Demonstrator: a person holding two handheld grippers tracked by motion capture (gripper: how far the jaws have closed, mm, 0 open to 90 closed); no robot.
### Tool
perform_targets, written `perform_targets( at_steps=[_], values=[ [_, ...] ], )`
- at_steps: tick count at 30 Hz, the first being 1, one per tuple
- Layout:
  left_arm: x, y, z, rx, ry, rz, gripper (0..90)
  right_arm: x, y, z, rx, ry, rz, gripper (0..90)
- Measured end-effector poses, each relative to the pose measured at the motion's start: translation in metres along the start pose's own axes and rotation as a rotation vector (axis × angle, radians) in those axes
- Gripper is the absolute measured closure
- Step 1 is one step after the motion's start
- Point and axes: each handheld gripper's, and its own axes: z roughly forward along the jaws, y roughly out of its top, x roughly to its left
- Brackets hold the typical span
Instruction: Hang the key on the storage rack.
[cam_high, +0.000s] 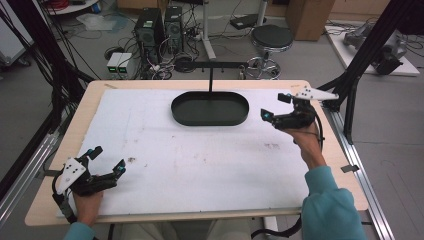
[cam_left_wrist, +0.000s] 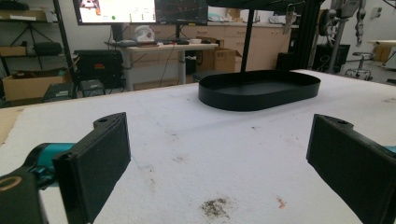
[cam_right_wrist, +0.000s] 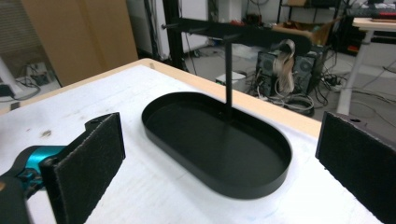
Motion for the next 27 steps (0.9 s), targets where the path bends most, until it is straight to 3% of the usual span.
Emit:
perform_targets(
  at_steps=[4, 10, 16, 22, 27],
  values=[
    [0.0, 0.0, 0.0, -0.001, 0.0, -0.001, 6.7, 0.008, -0.036, -0.006, -0.025, -0.011, 0.001, 0.4],
    [0.001, 0.0, 0.0, 0.0, 0.0, -0.001, 6.7, 0.016, -0.069, -0.016, -0.09, -0.017, -0.02, 0.4],
    [0.0, 0.0, -0.001, -0.002, -0.002, -0.001, 6.7, 0.021, -0.101, -0.029, -0.197, -0.05, -0.005, 0.5],
    [0.0, 0.0, 0.0, 0.0, 0.0, 0.006, 6.7, 0.022, -0.122, -0.037, -0.229, -0.081, -0.006, 0.4],
    [-0.001, 0.0, 0.0, -0.007, 0.001, 0.004, 6.7, 0.021, -0.134, -0.033, -0.211, -0.082, 0.004, 0.4]
  ],
)
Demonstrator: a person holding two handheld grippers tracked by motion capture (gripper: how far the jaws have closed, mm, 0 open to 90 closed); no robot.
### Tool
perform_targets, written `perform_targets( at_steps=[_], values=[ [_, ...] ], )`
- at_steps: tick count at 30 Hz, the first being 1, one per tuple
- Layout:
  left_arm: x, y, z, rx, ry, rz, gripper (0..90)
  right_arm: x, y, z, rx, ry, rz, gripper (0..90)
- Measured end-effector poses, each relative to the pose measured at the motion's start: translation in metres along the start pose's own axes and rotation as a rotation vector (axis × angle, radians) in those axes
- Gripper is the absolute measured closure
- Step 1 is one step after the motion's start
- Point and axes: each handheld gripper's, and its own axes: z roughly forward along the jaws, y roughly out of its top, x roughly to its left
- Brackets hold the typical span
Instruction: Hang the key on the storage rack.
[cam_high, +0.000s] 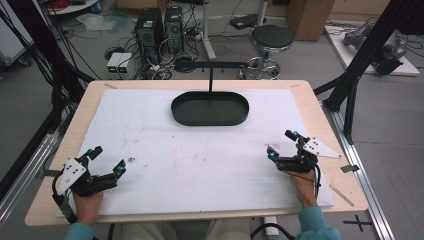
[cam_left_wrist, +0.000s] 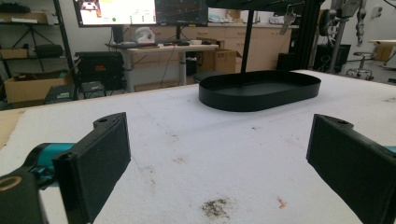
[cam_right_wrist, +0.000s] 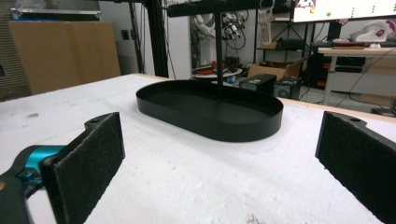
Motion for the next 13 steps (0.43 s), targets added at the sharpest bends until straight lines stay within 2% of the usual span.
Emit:
perform_targets(
  at_steps=[3, 4, 6, 9, 13],
  values=[
    [-0.0002, -0.0001, -0.0002, 0.001, 0.001, 0.002, 6.7, -0.0009, -0.0095, 0.0009, 0.007, -0.003, 0.004, 0.4],
    [-0.0001, 0.0, -0.0002, 0.001, 0.002, 0.003, 6.7, 0.0008, -0.0094, -0.0009, -0.007, -0.022, 0.005, 0.5],
    [0.0, 0.0, -0.0001, 0.001, 0.0, 0.003, 6.7, 0.0003, -0.01, -0.0013, -0.006, -0.018, 0.008, 0.5],
    [0.0003, 0.0, 0.0, 0.002, 0.001, -0.001, 6.7, 0.0036, -0.0101, 0.0003, 0.005, -0.038, -0.029, 0.5],
    [0.0004, -0.0002, -0.0007, -0.001, 0.0, 0.0, 6.7, 0.0041, -0.0101, 0.0004, 0.007, -0.042, -0.034, 0.5]
  ],
)
